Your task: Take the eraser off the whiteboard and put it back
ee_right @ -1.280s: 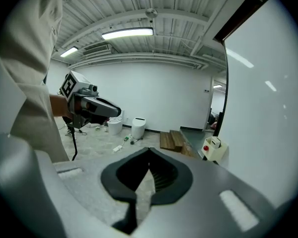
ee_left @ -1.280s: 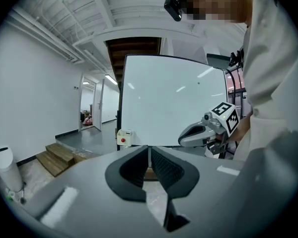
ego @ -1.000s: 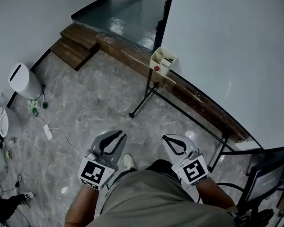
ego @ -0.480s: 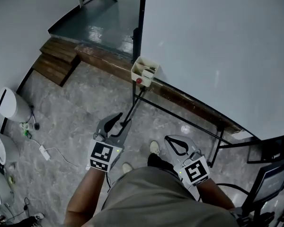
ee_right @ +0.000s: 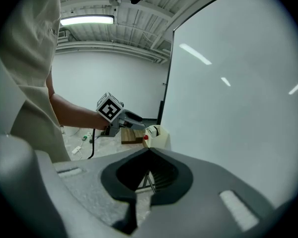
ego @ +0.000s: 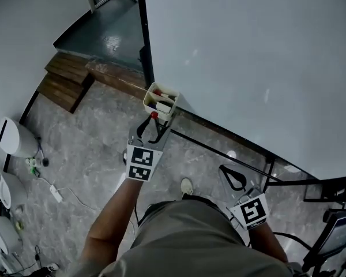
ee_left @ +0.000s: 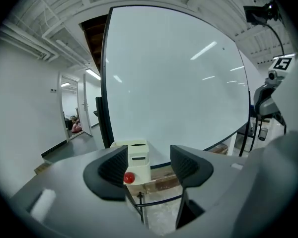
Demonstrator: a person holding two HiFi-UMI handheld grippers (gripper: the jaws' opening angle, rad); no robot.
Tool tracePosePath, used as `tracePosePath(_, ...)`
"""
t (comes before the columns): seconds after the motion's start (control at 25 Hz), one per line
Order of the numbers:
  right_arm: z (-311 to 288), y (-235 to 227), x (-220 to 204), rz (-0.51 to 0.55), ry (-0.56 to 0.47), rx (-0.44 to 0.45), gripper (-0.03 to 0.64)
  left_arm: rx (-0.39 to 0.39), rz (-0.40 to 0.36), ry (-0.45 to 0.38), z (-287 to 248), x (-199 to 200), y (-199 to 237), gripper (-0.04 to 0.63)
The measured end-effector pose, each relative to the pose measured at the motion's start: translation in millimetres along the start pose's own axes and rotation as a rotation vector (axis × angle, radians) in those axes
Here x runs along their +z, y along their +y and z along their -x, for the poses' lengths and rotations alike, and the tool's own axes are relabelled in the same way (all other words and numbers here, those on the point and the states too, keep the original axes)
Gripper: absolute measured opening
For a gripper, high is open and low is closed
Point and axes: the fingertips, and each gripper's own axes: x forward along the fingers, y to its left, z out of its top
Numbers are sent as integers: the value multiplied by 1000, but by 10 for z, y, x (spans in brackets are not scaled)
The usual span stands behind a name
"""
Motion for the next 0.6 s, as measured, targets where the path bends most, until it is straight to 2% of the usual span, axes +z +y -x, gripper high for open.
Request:
tracePosePath(0.24, 139, -539, -267, -38, 39, -40, 3, 80, 12, 49, -591, -66, 168, 302)
tracePosePath(0.6, 167, -958, -369, -40, 64, -37, 3, 105, 43, 105, -967, -243, 223, 297)
